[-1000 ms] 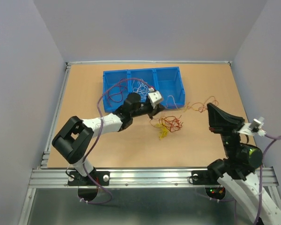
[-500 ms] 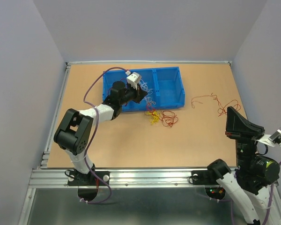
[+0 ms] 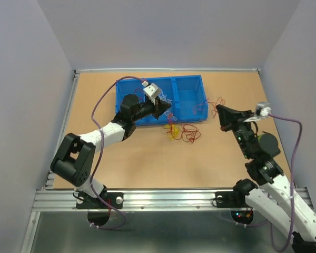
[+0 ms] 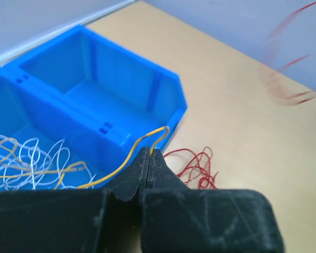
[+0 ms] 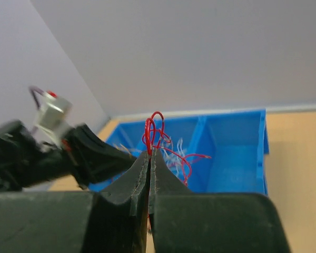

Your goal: Untangle the cables

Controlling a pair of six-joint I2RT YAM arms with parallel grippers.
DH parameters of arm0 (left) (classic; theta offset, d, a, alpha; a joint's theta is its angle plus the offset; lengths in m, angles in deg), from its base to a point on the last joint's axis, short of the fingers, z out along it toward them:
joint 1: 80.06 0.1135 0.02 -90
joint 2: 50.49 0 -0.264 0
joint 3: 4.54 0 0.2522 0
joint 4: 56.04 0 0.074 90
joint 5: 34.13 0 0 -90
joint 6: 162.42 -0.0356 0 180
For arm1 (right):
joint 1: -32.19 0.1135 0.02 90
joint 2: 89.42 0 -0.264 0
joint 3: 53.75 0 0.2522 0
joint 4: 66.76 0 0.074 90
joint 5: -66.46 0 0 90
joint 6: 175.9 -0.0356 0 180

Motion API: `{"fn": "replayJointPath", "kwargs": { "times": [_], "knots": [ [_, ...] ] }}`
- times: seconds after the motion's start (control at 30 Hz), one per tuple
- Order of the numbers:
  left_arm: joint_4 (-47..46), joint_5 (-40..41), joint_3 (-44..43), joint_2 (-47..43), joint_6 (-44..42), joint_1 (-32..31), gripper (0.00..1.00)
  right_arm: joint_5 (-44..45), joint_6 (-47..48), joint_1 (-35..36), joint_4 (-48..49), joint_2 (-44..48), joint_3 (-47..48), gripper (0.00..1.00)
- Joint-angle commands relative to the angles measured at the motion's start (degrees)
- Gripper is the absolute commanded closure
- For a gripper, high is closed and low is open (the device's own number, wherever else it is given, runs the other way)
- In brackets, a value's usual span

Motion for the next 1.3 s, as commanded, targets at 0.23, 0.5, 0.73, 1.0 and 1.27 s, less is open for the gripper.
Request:
{"fn": "replayJointPath", "kwargs": {
  "times": [0.23, 0.5, 0.73, 1.0, 1.27],
  "knots": [
    [-3.26, 1.04, 6.20, -17.24, -12.36, -9.54, 1.00, -10.58, 3.89, 0.19, 7.75, -12.51, 4.09, 0.99],
    [-1.76, 4.02, 11.04, -30.27, -20.63, -15.00, 1.00, -10.84, 4.41, 0.19, 14.96, -16.11, 3.38, 0.99],
    [0.96, -1.84, 12.62, -36.15, -23.97, -15.18, 1.00, -19.27, 2.75, 0.19, 22.43, -27.87, 8.29, 0.99],
    [2.46, -8.71, 15.87, -41.96, -28.80, -16.76, 1.00, -34.30, -1.12, 0.19, 27.26, -52.80, 24.02, 0.99],
    [2.38, -13.38, 18.69, -45.31, -32.32, -17.99, 1.00, -50.57, -8.51, 1.77, 25.44, -75.51, 45.20, 1.00]
  ]
}}
